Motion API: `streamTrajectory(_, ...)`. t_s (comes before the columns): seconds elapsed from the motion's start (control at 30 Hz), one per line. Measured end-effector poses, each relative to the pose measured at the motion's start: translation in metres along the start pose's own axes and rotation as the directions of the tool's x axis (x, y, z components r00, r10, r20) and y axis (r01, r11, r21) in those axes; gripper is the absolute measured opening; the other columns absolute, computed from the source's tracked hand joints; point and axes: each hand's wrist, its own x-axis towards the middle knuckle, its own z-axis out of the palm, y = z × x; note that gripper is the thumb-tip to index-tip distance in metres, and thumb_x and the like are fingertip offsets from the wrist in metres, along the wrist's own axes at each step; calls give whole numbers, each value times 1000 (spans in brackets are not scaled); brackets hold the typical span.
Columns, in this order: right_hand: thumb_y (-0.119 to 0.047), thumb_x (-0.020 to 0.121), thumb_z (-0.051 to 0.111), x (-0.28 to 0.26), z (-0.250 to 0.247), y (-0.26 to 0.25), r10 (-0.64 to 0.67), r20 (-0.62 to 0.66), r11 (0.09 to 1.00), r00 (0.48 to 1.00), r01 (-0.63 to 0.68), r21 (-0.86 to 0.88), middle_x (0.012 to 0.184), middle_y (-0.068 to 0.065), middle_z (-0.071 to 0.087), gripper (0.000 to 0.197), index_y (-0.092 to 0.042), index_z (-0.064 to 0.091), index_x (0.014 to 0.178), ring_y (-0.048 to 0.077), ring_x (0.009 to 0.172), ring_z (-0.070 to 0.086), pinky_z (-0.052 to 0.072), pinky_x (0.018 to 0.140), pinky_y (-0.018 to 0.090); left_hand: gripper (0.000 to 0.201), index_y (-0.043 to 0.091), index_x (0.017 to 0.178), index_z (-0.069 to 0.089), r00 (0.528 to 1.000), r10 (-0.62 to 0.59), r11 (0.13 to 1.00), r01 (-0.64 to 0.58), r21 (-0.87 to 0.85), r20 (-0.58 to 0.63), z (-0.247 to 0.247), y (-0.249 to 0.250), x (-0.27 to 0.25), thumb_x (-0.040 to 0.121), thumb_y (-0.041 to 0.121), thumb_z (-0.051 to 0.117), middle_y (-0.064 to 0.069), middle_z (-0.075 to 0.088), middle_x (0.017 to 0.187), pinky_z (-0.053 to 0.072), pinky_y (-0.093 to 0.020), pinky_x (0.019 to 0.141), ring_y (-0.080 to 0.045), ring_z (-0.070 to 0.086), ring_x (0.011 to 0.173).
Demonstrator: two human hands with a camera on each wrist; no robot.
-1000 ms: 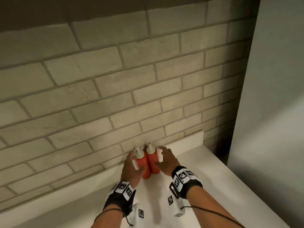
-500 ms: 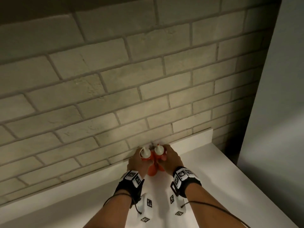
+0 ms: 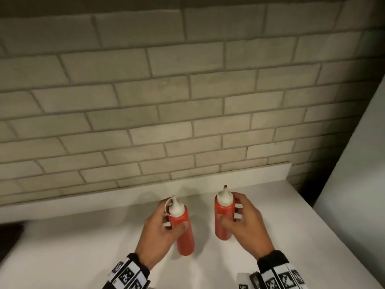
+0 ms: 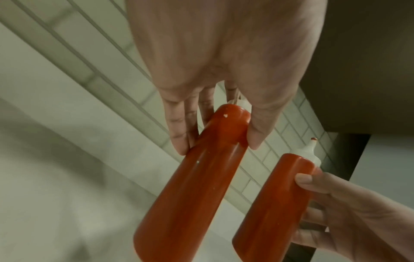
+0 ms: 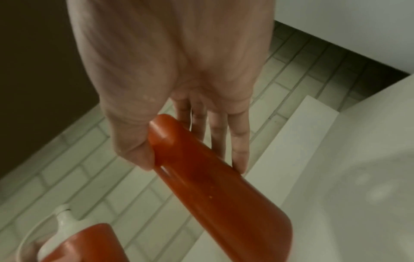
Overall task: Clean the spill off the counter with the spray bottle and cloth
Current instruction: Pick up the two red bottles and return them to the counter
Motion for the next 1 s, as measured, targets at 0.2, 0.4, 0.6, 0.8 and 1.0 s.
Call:
streamTrajectory(0.2,-16,70,80,-52,76,-28,12,135,1000,991,-12,-5,108,-15,65,53,-35,56,114,5,94,66,56,76,26,60,41,123,60,999,-41,999,41,-5,-26,-82,-37,-61,75,14,84,16,70,111,57,-24,80,-11,67,103)
streamTrajectory(0.4,-15,70,81,-70,172,-61,8,193,999,981,2,-51,107,-17,64,51,-36,57,110,1,88,65,52,67,16,64,46,126,57,998,-49,994,52,98,-37,-184,-85,-82,71,27,82,20,67,116,60,-33,83,-6,64,107)
streamTrajectory(0.6,-20,67,81,-54,268,-87,17,163,996,986,-2,-93,106,-15,64,54,-32,56,113,5,90,65,48,72,19,66,58,125,51,999,-15,965,26,261,-43,-273,-124,-56,68,37,78,25,64,112,52,-25,85,-2,60,101)
streamTrajectory(0.8,-29,59,80,-6,341,-99,34,134,989,990,-15,-144,101,-11,66,57,-27,57,112,8,92,63,53,76,27,62,35,130,60,997,-13,959,34,280,-76,-316,-136,3,73,23,79,18,70,106,47,-13,80,0,65,94)
streamTrajectory(1.0,-20,68,80,44,382,-95,125,118,980,985,-104,-171,101,-12,64,51,-25,55,112,8,87,64,49,72,22,60,36,130,57,989,-92,973,114,202,-114,-315,-143,63,74,27,79,15,65,103,50,-33,93,-15,64,101)
